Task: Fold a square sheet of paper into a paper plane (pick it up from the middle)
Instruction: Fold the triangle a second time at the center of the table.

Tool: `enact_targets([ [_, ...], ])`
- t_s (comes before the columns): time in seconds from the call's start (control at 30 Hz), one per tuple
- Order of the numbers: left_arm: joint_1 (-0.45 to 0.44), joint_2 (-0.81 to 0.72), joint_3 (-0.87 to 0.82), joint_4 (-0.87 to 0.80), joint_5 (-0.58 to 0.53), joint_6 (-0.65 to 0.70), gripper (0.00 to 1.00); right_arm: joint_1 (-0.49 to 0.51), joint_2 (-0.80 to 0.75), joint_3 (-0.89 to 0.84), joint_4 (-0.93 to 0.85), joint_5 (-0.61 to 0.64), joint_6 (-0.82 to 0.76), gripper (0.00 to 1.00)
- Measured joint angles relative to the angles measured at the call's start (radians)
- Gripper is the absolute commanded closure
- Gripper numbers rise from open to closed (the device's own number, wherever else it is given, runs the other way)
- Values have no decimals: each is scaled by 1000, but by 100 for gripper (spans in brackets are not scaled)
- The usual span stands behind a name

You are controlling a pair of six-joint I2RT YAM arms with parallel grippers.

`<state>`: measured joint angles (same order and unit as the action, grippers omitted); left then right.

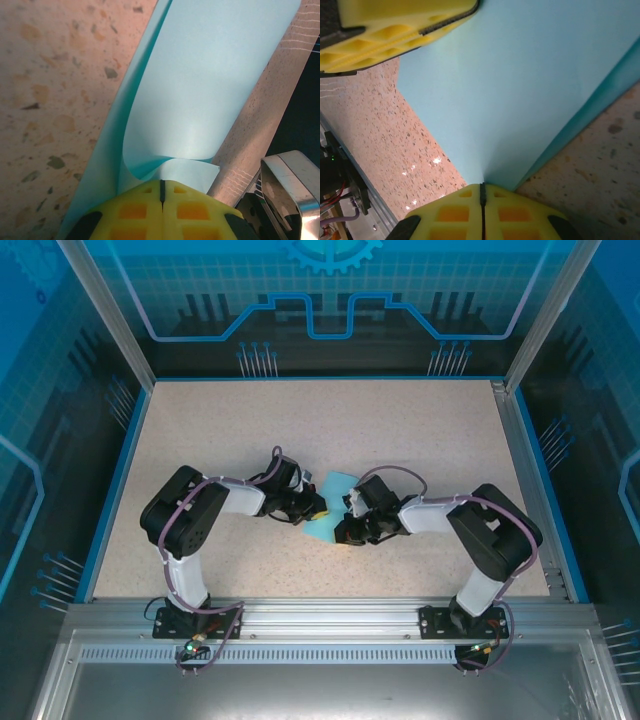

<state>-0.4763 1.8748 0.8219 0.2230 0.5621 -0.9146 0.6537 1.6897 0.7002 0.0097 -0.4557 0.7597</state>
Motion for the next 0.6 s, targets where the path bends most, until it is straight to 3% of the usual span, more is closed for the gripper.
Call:
enact_targets([
  [0.33, -17, -18, -29, 34, -32, -31, 100, 1, -137, 32, -108, 43, -14, 91],
  [0.6, -43, -32, -42, 50, -77, -79, 100, 61, -61, 79, -27, 55, 35, 92],
])
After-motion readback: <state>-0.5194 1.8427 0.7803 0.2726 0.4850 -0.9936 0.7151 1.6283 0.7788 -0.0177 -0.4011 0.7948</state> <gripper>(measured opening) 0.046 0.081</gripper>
